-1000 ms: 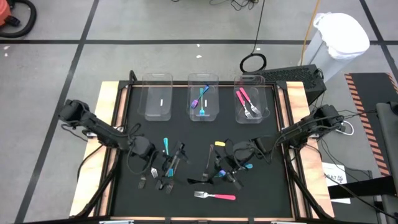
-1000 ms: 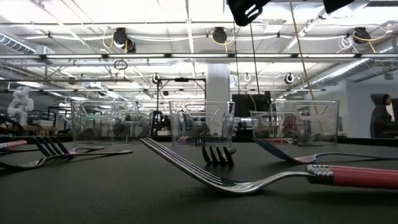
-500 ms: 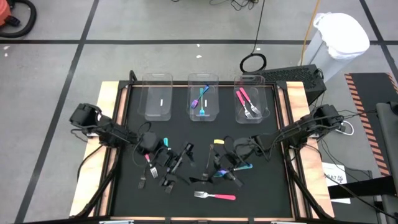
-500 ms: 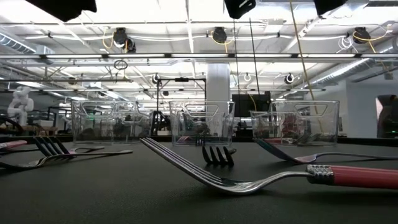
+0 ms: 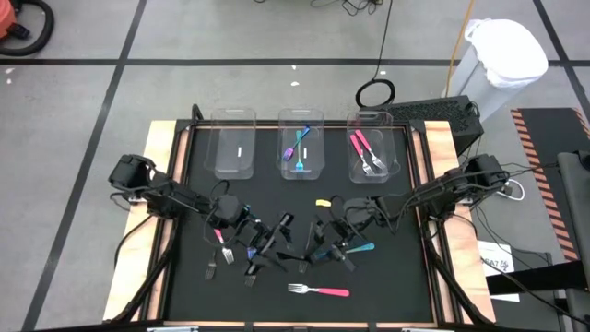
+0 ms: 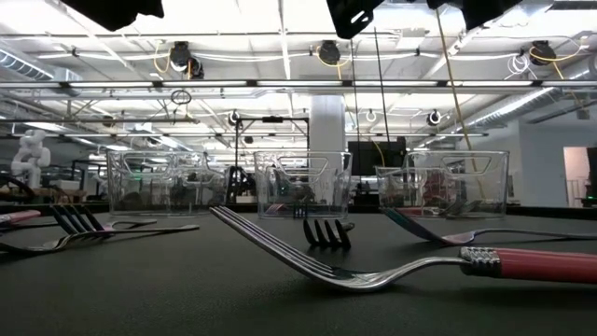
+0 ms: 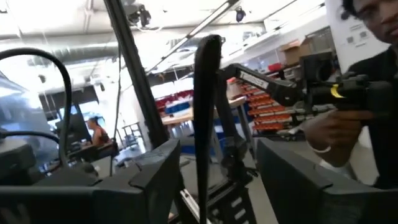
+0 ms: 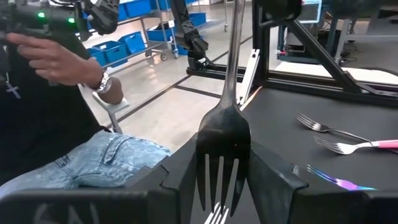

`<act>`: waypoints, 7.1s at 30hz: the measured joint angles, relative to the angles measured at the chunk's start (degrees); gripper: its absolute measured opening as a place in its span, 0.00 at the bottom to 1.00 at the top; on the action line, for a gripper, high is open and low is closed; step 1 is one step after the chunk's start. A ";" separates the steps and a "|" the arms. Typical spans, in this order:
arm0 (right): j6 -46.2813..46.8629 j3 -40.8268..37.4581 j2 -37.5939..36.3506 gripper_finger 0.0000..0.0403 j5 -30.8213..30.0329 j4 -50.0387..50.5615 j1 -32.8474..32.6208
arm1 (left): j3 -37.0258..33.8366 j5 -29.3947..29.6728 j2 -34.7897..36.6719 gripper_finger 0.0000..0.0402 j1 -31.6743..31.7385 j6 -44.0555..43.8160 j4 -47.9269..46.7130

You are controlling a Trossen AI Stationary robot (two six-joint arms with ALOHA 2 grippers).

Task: Sort silverware by color (type)
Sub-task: Put the black fork into the left transparent bin, then put the pink fork into the right transparent bin

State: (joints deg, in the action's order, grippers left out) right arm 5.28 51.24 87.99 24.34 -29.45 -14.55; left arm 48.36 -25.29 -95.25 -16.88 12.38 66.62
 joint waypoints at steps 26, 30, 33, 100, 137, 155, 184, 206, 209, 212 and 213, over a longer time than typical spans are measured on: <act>3.14 -0.02 0.02 0.34 -0.67 -0.52 0.25 | 0.91 -4.51 -1.15 0.02 3.08 -6.12 0.60; 6.19 -0.04 0.00 0.41 -4.06 -0.68 0.22 | 0.91 -4.51 -1.15 0.01 3.10 -7.17 0.50; 7.57 -0.04 0.00 0.48 -4.79 -0.59 0.22 | 0.91 -4.09 -1.13 0.01 3.08 -7.65 0.40; 6.03 -0.28 -15.87 0.66 -36.33 39.46 -6.57 | 0.85 18.20 33.02 0.00 55.87 -17.89 -78.91; 7.35 -0.35 -15.87 0.66 -36.52 40.89 -9.98 | -15.53 15.32 23.54 0.06 65.29 -19.60 -62.20; 7.12 -0.35 -15.87 0.66 -36.54 40.87 -9.98 | -15.70 24.33 23.46 0.53 61.96 -20.66 -60.36; 4.94 -0.37 -15.87 0.66 -36.57 41.26 -9.94 | -15.46 41.23 39.62 0.54 26.57 -26.06 -59.54; 6.00 -0.37 -15.87 0.66 -36.54 41.29 -9.94 | -2.26 66.11 31.90 0.54 -11.36 -57.20 -90.49; 7.17 -0.37 -15.87 0.66 -36.54 40.83 -9.94 | -0.56 66.33 28.66 0.54 -13.94 -66.06 -96.34; 9.73 -0.37 -15.85 0.66 -36.59 40.83 -9.94 | 1.27 66.25 25.62 0.54 -15.63 -73.67 -102.45; 10.51 -0.37 -15.76 0.66 -36.62 40.83 -9.95 | 2.00 65.93 24.54 0.54 -16.07 -76.13 -104.44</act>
State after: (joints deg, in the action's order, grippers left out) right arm 15.79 50.87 72.22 -12.29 11.38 -24.50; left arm 50.36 40.64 -70.71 -32.96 -63.75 -37.82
